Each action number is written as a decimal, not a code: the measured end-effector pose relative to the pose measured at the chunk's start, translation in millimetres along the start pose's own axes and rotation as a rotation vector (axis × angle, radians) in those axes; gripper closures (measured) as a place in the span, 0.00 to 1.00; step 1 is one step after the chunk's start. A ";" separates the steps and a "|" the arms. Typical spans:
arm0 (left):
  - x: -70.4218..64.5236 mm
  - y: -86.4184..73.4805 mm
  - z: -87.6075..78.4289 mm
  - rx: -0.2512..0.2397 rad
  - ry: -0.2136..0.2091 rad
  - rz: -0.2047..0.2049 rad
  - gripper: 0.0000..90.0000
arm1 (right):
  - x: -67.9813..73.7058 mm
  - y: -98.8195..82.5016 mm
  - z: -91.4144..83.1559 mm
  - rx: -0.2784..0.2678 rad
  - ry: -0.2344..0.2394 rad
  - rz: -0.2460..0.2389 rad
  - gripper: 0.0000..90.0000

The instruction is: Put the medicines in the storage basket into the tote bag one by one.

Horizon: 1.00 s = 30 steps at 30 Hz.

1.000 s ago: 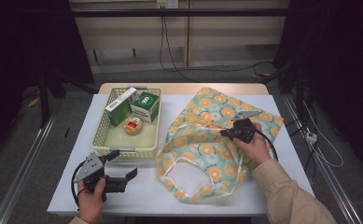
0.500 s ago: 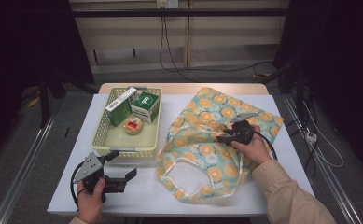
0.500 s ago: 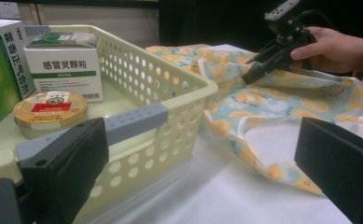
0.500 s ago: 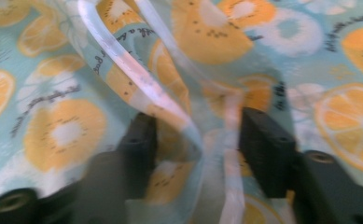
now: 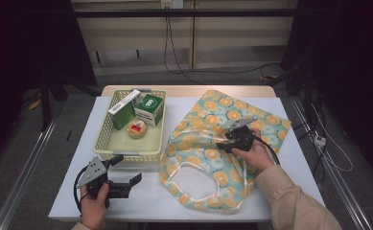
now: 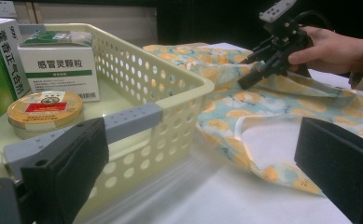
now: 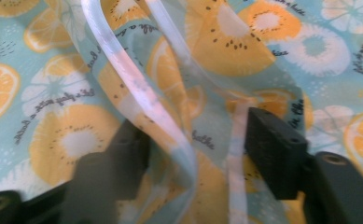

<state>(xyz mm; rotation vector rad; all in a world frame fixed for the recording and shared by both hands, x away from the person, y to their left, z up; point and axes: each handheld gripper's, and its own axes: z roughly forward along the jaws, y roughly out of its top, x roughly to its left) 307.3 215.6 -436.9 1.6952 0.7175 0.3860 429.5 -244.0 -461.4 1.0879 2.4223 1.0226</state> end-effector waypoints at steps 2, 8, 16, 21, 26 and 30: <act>-0.6 -0.1 0.3 0.003 -0.001 0.002 0.03 | -3.6 -0.7 -1.2 -0.005 -0.004 0.013 0.61; -0.7 0.0 0.7 0.002 -0.002 0.003 0.03 | -12.3 -0.6 -2.4 -0.003 -0.015 0.020 0.82; -0.7 0.2 0.8 0.001 -0.004 0.004 0.03 | -17.4 -0.9 -1.0 -0.017 -0.010 0.054 0.98; -0.4 0.5 1.1 0.001 -0.005 0.005 0.03 | -16.4 0.3 -1.1 -0.010 -0.014 0.056 0.99; 0.7 0.4 0.5 -0.003 0.001 0.001 0.03 | -16.0 4.5 -5.9 0.005 0.001 0.071 1.00; 0.6 0.4 1.2 -0.003 -0.002 0.000 0.03 | -16.6 14.3 -17.4 -0.008 0.028 0.083 1.00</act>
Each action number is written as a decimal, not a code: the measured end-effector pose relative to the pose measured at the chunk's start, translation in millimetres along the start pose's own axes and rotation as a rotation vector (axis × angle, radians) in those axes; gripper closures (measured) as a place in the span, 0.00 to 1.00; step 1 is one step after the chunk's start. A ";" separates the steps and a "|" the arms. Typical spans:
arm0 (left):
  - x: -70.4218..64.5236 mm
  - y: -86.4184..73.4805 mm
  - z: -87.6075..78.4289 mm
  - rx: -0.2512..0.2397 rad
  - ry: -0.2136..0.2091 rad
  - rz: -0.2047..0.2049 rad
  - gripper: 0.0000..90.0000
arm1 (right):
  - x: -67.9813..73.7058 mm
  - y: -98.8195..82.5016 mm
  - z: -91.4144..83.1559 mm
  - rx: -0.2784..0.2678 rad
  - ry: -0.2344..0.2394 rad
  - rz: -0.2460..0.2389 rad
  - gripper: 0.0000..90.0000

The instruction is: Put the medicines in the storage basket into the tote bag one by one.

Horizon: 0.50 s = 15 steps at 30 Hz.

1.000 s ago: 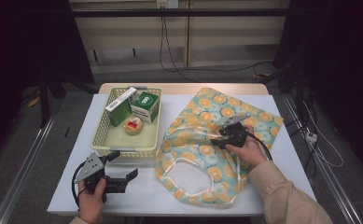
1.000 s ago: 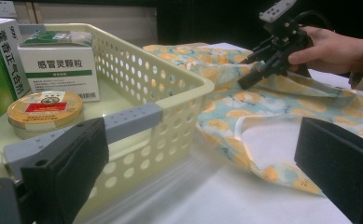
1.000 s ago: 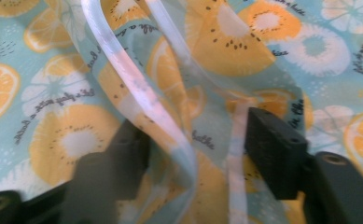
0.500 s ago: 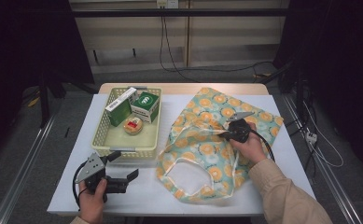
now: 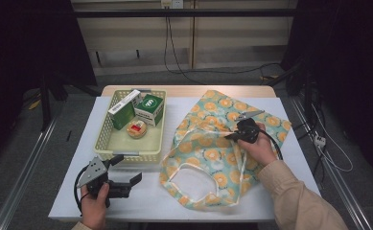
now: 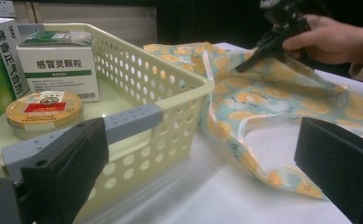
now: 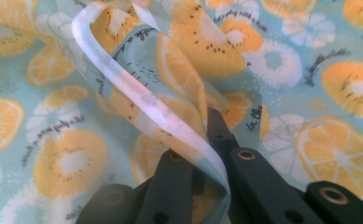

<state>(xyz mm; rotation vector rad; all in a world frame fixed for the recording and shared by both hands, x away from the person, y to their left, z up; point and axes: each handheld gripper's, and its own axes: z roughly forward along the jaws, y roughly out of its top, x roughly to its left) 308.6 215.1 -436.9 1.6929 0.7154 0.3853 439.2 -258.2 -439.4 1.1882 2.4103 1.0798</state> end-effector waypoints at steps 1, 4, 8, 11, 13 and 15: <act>-0.3 0.1 0.1 0.001 -0.001 -0.001 0.03 | 0.5 4.5 -4.6 -0.007 0.004 -0.003 1.00; -0.6 1.1 -0.6 0.001 0.000 0.004 0.03 | 2.0 14.2 -14.1 -0.008 0.008 -0.004 1.00; -0.2 1.9 -1.2 -0.005 0.002 0.004 0.03 | 5.1 24.1 -22.5 -0.010 0.005 -0.018 1.00; -0.4 2.6 -1.4 -0.008 0.004 0.004 0.03 | 7.6 30.7 -27.1 -0.010 0.001 -0.031 1.00; -1.0 3.1 -1.1 -0.011 0.003 0.003 0.03 | 9.2 34.9 -29.9 -0.012 -0.001 -0.029 1.00; -1.2 3.5 -1.0 -0.012 0.003 0.002 0.03 | 10.3 39.0 -32.7 -0.011 0.003 -0.031 1.00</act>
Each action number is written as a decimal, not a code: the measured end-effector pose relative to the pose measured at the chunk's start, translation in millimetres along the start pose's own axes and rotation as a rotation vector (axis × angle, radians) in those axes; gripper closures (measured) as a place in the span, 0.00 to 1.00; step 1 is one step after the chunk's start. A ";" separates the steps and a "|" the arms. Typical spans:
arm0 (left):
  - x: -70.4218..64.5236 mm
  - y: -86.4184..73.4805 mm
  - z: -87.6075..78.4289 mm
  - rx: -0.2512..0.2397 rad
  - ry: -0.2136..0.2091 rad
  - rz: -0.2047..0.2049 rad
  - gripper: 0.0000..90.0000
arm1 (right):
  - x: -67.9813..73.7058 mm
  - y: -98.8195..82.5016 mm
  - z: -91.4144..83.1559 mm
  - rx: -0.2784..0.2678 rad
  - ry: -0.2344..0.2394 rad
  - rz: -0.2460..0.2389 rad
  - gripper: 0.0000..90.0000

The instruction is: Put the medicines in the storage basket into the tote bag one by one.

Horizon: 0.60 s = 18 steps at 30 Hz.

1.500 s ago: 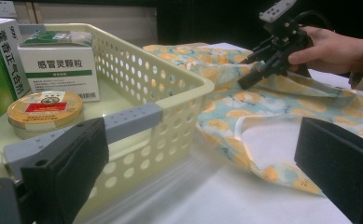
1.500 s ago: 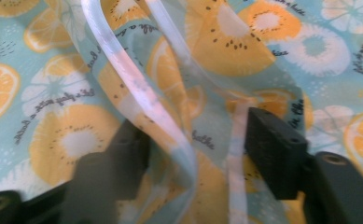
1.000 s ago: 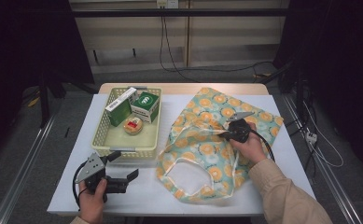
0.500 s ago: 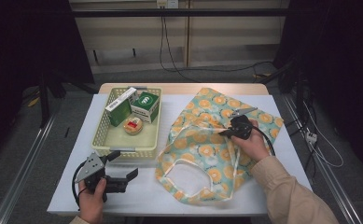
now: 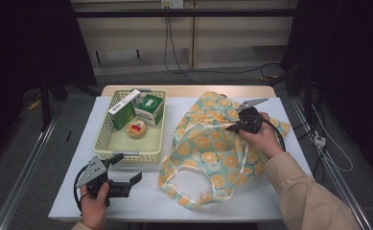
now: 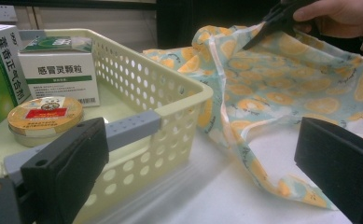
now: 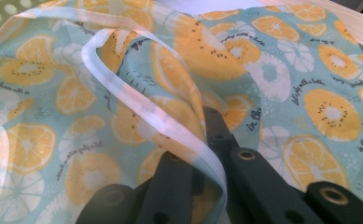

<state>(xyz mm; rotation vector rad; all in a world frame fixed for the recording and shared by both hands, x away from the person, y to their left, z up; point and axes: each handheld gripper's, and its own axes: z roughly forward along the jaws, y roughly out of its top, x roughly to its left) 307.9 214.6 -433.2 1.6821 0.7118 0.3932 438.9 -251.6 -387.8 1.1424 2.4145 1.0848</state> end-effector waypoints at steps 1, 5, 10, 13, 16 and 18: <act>0.0 0.3 -0.2 0.002 0.000 0.001 0.03 | 0.7 2.4 -1.4 0.003 -0.001 -0.002 1.00; -0.8 1.1 0.3 0.005 0.001 0.006 0.03 | 1.8 9.7 -6.8 -0.008 -0.004 -0.007 1.00; -2.0 2.5 1.7 0.005 -0.006 0.004 0.03 | 0.7 14.1 -8.9 -0.011 0.003 0.011 1.00; -3.7 5.0 2.9 0.003 -0.012 0.010 0.03 | 1.3 15.8 -8.3 -0.005 0.010 0.024 1.00; -5.6 7.2 5.0 0.002 -0.022 0.020 0.03 | 2.8 18.7 -8.3 -0.005 0.003 0.021 1.00; -7.6 8.3 6.6 0.006 -0.029 0.023 0.03 | 3.6 21.2 -9.0 -0.015 0.009 0.024 1.00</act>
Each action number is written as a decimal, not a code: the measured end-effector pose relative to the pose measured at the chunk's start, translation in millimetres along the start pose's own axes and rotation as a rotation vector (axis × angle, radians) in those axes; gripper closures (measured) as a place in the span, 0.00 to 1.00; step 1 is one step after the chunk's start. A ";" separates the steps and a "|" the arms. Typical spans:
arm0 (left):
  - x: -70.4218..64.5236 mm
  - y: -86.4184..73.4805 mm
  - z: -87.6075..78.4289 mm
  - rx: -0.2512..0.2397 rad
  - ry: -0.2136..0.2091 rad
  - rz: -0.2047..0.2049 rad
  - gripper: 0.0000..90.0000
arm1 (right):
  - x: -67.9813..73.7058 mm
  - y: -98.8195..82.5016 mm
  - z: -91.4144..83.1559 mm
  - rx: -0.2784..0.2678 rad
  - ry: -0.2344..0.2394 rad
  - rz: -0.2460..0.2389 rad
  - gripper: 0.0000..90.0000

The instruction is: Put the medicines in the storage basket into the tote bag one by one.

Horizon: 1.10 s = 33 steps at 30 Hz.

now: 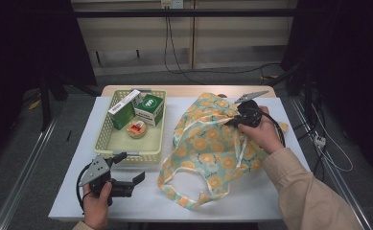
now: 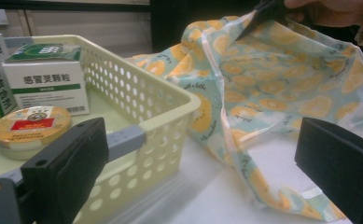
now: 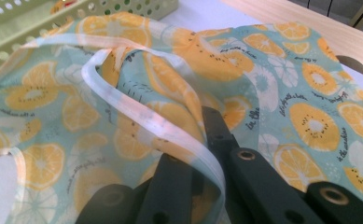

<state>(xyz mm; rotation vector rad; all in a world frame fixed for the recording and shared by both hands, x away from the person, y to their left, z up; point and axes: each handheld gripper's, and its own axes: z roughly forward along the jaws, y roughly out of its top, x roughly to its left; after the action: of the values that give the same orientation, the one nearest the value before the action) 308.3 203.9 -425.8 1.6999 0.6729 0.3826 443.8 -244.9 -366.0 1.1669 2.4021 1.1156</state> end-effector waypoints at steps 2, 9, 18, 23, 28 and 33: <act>-2.0 0.9 1.6 0.003 -0.006 0.004 0.03 | 1.4 1.9 -0.4 -0.008 0.001 0.006 1.00; -6.7 2.6 6.4 0.020 -0.030 0.004 0.03 | 3.8 6.4 -1.8 -0.012 -0.012 0.006 1.00; -15.2 10.3 15.9 0.029 -0.045 -0.016 0.03 | 4.2 16.0 -8.4 -0.022 -0.021 0.020 1.00; -22.1 14.4 24.0 0.048 -0.058 -0.008 0.03 | 7.0 15.4 -5.6 -0.007 -0.020 0.018 1.00; -31.3 21.6 30.3 0.051 -0.093 -0.003 0.04 | 7.6 17.5 -6.8 -0.018 -0.012 0.026 1.00; -43.2 33.5 39.2 0.045 -0.145 0.012 0.09 | 5.9 17.2 -6.7 -0.017 -0.021 0.032 1.00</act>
<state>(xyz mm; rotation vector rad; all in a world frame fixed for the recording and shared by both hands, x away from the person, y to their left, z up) 305.2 142.6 -398.3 1.7569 0.5687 0.2511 446.2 -237.3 -348.3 1.2101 2.3616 1.1257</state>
